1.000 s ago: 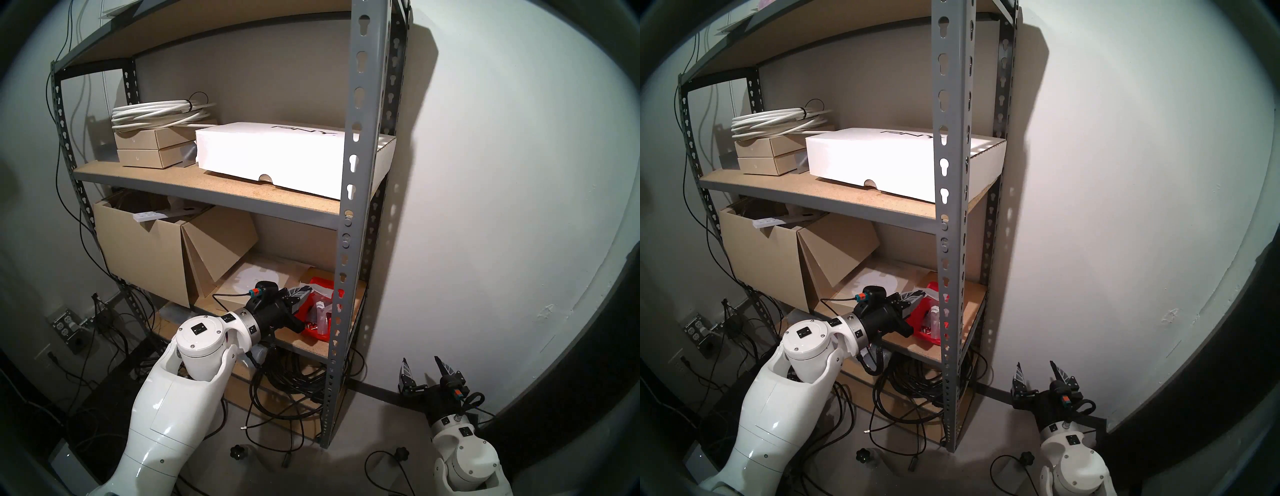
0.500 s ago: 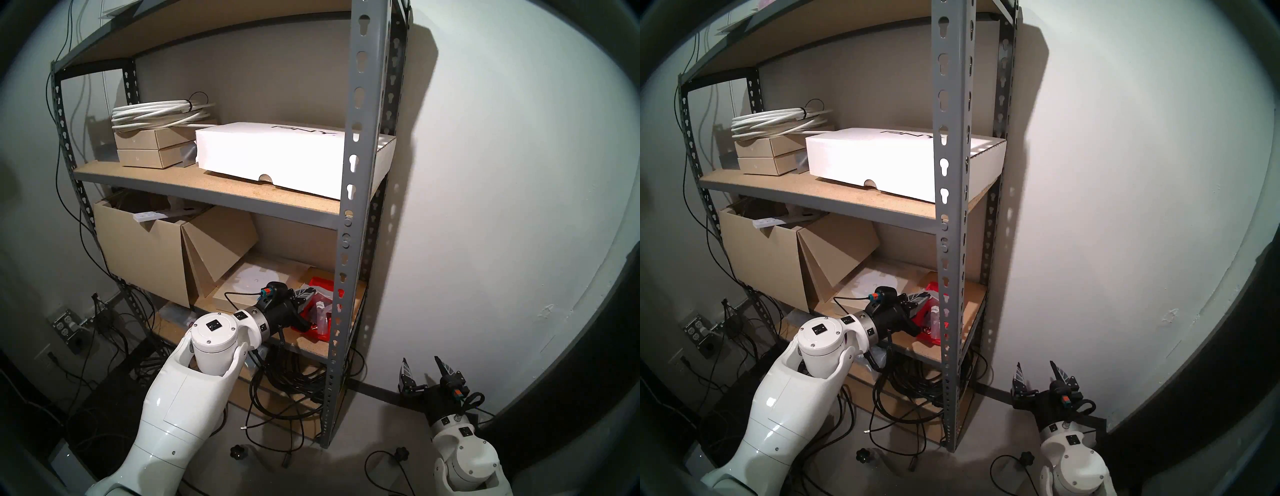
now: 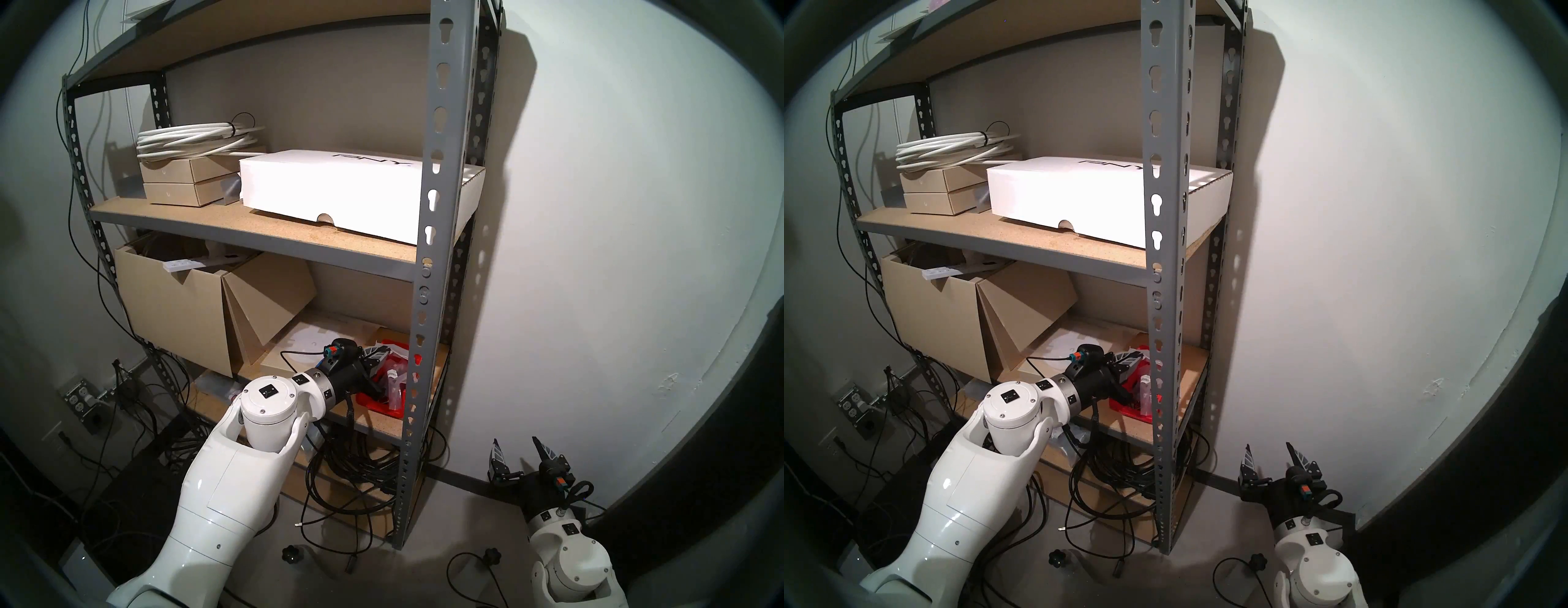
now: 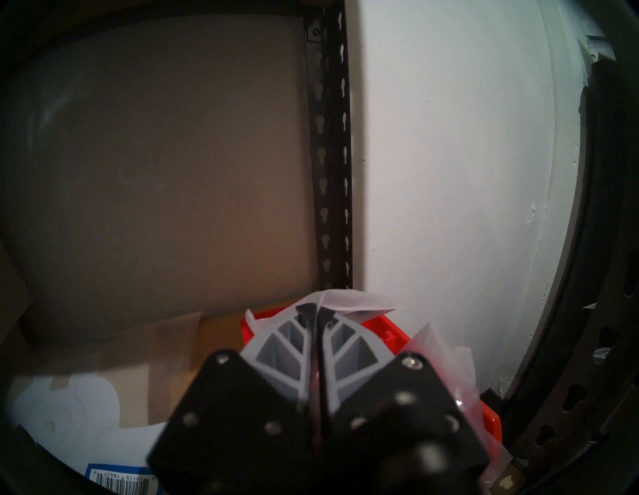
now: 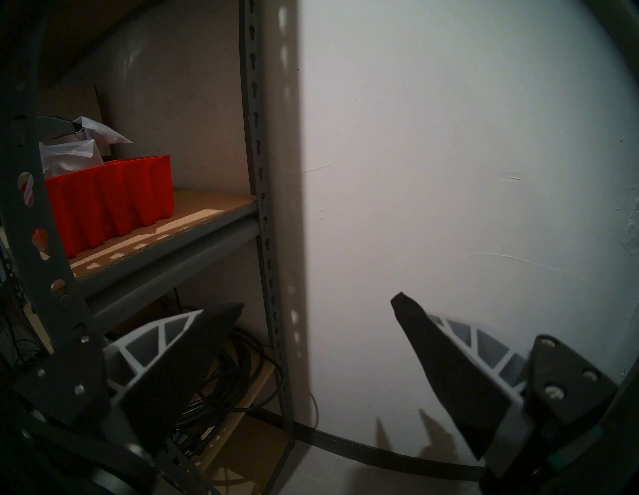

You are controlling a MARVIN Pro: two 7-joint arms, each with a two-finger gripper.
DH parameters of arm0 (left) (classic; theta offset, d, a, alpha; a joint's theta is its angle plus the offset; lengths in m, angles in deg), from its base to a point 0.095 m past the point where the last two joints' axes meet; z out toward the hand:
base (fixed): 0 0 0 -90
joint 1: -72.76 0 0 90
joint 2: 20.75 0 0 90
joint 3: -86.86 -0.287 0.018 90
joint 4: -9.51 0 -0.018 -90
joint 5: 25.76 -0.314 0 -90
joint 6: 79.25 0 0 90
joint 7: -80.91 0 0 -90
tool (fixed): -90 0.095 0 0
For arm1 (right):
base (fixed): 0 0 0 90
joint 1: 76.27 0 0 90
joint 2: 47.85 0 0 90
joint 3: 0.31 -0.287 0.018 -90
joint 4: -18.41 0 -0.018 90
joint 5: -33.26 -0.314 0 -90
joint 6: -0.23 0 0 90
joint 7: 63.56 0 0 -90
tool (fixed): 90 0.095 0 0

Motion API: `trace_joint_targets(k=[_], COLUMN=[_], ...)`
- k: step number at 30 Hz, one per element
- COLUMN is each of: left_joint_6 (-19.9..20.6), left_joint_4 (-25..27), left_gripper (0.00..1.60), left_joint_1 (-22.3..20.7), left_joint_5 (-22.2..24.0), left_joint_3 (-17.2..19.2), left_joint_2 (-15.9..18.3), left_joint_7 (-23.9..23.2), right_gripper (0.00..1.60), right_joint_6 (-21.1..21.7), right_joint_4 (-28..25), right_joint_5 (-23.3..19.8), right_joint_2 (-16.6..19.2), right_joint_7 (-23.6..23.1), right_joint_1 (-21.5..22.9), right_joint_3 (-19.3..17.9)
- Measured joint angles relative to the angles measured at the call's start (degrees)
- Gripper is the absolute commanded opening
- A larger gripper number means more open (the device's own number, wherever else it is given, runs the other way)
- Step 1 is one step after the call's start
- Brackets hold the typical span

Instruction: Organize the rack shelf by putting things into a case

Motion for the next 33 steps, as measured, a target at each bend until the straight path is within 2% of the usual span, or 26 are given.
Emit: trace_joint_targets(k=[12, 14, 17, 20, 21, 22, 25, 27, 29, 33], left_joint_6=[0.1, 0.2, 0.4, 0.7, 0.8, 0.8, 1.1, 1.3, 1.3, 1.3], left_joint_4=[0.0, 0.1, 0.2, 0.2, 0.2, 0.2, 0.2, 0.2, 0.2, 0.2], left_gripper=[0.58, 0.50, 0.60, 0.60, 0.63, 0.79, 0.86, 0.96, 1.27, 1.26], left_joint_1=[-0.2, -0.2, -0.2, -0.2, -0.2, -0.2, -0.2, -0.2, -0.2, -0.2], left_joint_5=[0.2, 0.2, 0.1, -0.2, -0.3, -0.4, -0.8, -1.2, -1.5, -1.8], left_joint_3=[-0.4, -0.4, -0.5, -0.6, -0.6, -0.6, -0.7, -0.8, -0.8, -0.8], left_joint_2=[0.1, 0.2, 0.5, 1.0, 1.1, 1.1, 1.4, 1.6, 1.7, 1.8], left_joint_7=[-0.9, -1.1, -1.4, -1.6, -1.6, -1.7, -1.8, -1.9, -1.9, -1.9], right_gripper=[1.60, 1.60, 1.60, 1.60, 1.60, 1.60, 1.60, 1.60, 1.60, 1.60], right_joint_6=[0.0, 0.0, 0.0, 0.0, 0.0, 0.0, 0.0, 0.0, 0.0, 0.0], right_joint_4=[0.0, 0.0, 0.0, 0.0, 0.0, 0.0, 0.0, 0.0, 0.0, 0.0], right_joint_5=[0.0, 0.0, 0.0, 0.0, 0.0, 0.0, 0.0, 0.0, 0.0, 0.0], right_joint_2=[0.0, 0.0, 0.0, 0.0, 0.0, 0.0, 0.0, 0.0, 0.0, 0.0], right_joint_7=[0.0, 0.0, 0.0, 0.0, 0.0, 0.0, 0.0, 0.0, 0.0, 0.0], right_joint_1=[0.0, 0.0, 0.0, 0.0, 0.0, 0.0, 0.0, 0.0, 0.0, 0.0], right_joint_3=[0.0, 0.0, 0.0, 0.0, 0.0, 0.0, 0.0, 0.0, 0.0, 0.0])
